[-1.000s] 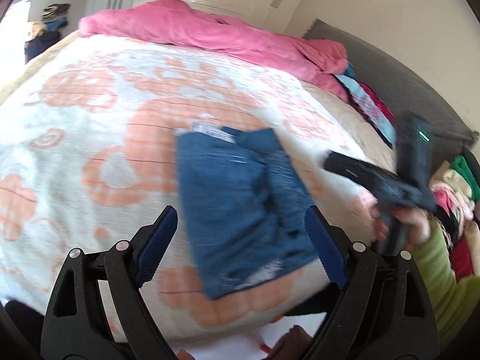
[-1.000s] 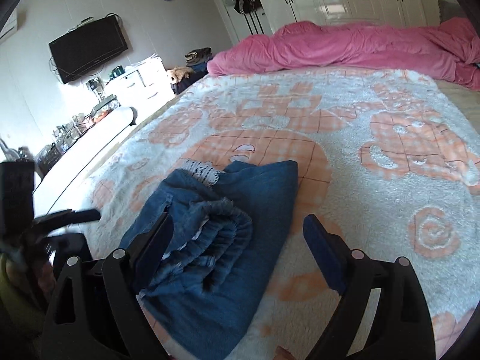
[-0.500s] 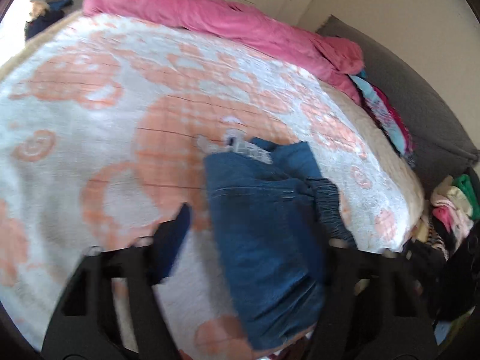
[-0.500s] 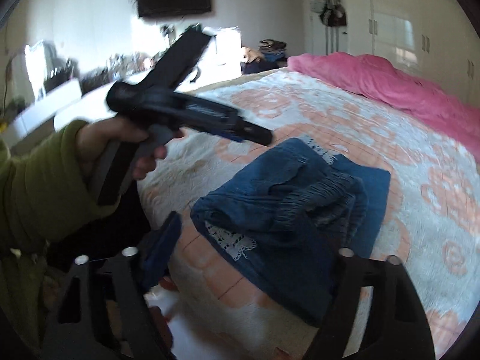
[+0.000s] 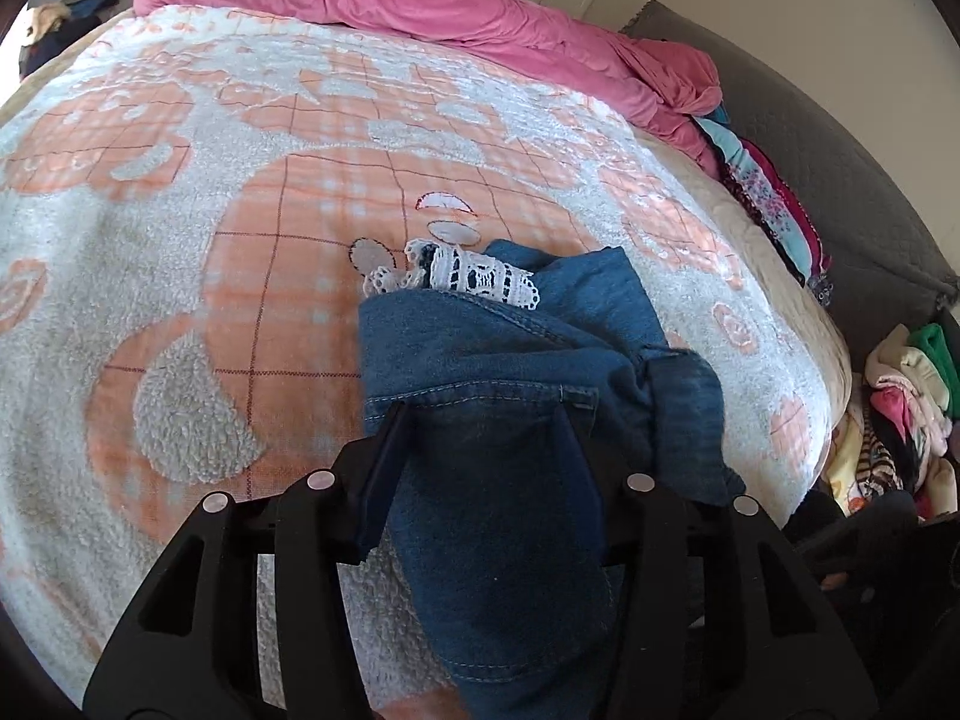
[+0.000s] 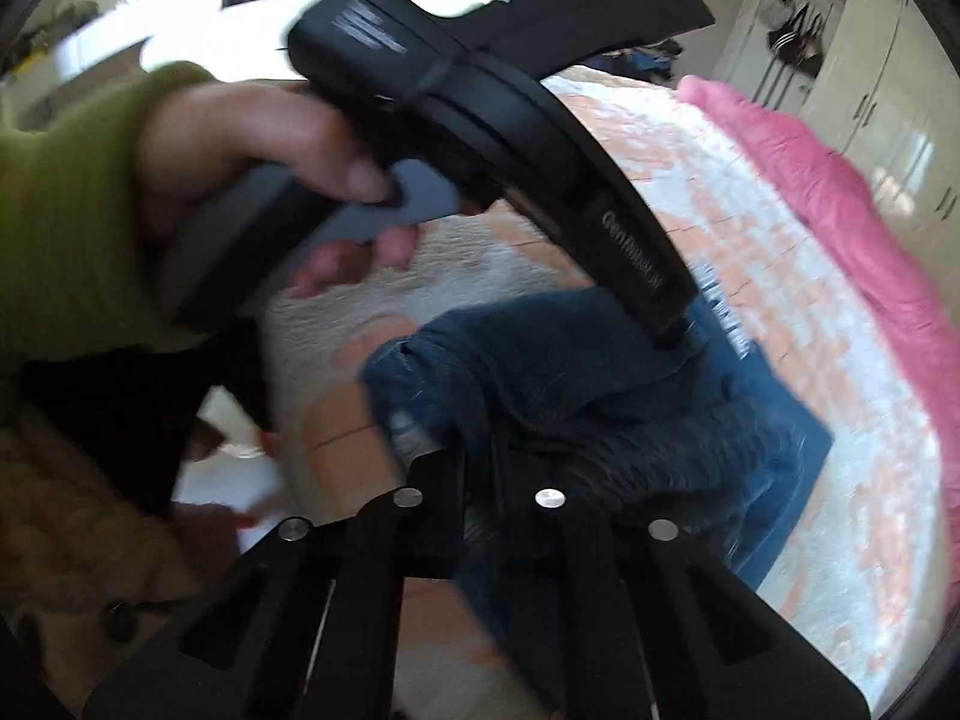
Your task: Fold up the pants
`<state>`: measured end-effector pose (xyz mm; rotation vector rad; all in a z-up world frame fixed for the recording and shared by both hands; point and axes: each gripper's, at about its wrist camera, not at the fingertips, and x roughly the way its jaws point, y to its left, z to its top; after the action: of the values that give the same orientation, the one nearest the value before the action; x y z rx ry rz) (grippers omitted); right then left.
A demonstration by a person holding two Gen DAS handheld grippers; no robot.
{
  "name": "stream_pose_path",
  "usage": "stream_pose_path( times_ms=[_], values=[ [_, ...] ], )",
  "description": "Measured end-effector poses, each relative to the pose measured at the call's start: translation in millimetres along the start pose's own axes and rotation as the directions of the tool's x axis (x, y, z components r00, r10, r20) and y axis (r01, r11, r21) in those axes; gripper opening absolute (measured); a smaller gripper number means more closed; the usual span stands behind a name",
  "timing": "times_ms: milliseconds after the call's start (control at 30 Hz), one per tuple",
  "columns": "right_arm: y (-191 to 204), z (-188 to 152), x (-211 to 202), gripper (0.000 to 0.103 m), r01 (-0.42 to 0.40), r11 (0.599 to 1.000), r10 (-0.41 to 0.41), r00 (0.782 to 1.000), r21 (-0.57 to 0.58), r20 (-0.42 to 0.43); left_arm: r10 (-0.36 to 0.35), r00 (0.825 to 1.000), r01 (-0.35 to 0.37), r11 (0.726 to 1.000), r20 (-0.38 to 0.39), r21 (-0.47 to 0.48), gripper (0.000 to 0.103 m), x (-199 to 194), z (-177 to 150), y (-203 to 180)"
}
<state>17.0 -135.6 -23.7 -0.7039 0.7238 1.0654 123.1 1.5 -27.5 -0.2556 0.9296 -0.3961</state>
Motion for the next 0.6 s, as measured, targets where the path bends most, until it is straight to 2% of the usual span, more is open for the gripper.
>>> stream_pose_path(
  times_ms=[67,167,400,500,600],
  values=[
    [4,-10,-9,0.006,-0.011,1.0,0.011,1.0,-0.001,0.005,-0.004,1.0,0.004,1.0,0.004,0.003,0.042,0,-1,0],
    [1,-26,-2,0.006,0.001,0.998,0.0,1.0,0.058,-0.016,-0.003,1.0,0.003,1.0,0.01,0.006,0.044,1,-1,-1],
    [-4,-39,6,0.008,-0.016,0.979,0.003,0.998,0.203,0.068,0.027,0.999,-0.028,0.999,0.032,0.02,0.05,-5,-3,-7],
    [-10,-42,-2,0.012,-0.025,0.973,0.007,0.997,0.228,0.08,0.027,0.999,-0.029,0.999,0.045,0.027,0.05,-9,-4,-11],
    [-11,-41,-6,0.022,-0.033,0.971,0.013,0.996,0.235,0.086,0.039,0.997,-0.041,0.998,0.062,0.04,0.05,-15,-5,-14]
  ],
)
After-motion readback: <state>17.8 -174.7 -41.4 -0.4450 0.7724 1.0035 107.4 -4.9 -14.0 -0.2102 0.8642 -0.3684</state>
